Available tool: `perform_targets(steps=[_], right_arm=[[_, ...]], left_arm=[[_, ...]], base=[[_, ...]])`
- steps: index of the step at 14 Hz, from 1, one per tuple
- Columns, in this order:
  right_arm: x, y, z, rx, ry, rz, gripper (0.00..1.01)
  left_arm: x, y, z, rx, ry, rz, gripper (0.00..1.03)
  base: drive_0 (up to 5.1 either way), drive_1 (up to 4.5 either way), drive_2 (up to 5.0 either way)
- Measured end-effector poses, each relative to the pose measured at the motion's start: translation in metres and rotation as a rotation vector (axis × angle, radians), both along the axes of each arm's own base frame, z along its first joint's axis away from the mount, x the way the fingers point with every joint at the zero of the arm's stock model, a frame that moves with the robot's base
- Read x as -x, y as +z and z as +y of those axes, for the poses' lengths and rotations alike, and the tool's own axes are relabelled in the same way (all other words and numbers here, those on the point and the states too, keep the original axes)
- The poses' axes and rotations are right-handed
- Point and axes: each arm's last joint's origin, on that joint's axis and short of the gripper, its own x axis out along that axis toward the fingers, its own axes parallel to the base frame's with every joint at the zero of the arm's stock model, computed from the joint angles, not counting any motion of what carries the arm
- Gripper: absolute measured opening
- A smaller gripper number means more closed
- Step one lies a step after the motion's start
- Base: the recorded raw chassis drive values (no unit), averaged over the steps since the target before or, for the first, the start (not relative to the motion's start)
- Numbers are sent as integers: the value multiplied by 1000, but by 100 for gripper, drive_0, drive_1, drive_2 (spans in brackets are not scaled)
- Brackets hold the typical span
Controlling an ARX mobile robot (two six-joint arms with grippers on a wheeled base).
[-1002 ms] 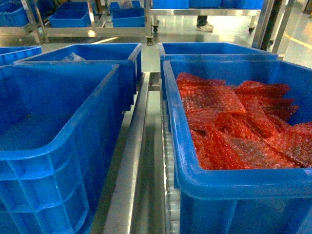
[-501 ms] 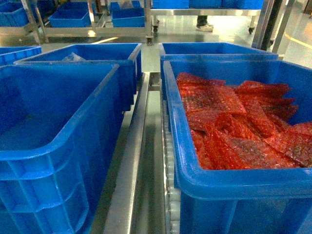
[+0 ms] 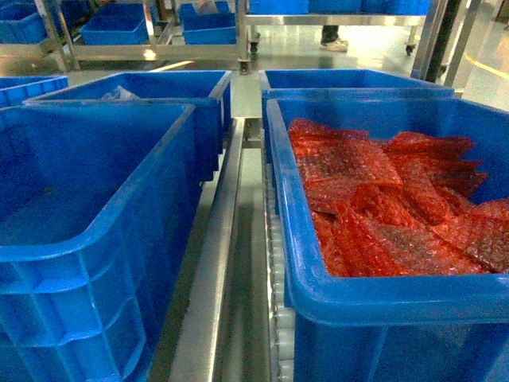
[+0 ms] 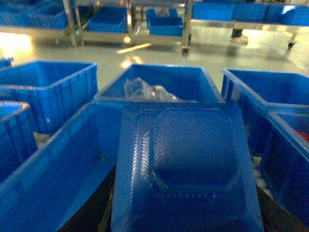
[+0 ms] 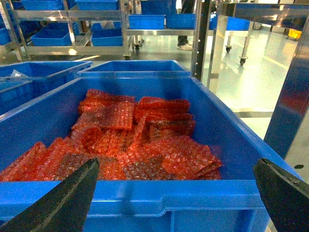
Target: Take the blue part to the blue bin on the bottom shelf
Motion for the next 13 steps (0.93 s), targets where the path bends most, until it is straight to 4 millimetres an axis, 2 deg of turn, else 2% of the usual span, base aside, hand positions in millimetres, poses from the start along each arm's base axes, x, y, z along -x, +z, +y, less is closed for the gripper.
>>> perform_targets(steps=[1, 2, 4, 5, 6, 7, 8, 11, 13], right_arm=[[0, 0, 0, 0, 0, 0, 98], [0, 0, 0, 0, 0, 0, 98], [0, 0, 0, 0, 0, 0, 98], [0, 0, 0, 0, 0, 0, 98], [0, 0, 0, 0, 0, 0, 98], [0, 0, 0, 0, 0, 1, 98], [0, 0, 0, 0, 0, 0, 98], [0, 0, 0, 0, 0, 0, 98], [0, 0, 0, 0, 0, 0, 98]], left_arm=[[-24, -10, 0, 37, 25, 74, 53], [-30, -24, 0, 50, 42, 139, 65], [-28, -21, 0, 77, 43, 111, 93], [-27, -20, 1, 77, 43, 111, 100], [-27, -20, 3, 80, -12, 35, 91], [-18, -24, 7, 45, -84, -27, 78], [-4, -34, 11, 18, -111, -31, 64], [21, -51, 21, -2, -108, -22, 23], [33, -57, 29, -2, -128, -25, 1]], base=[[0, 0, 0], [0, 0, 0], [0, 0, 0], [0, 0, 0], [0, 0, 0], [0, 0, 0], [0, 0, 0], [0, 0, 0], [0, 0, 0]])
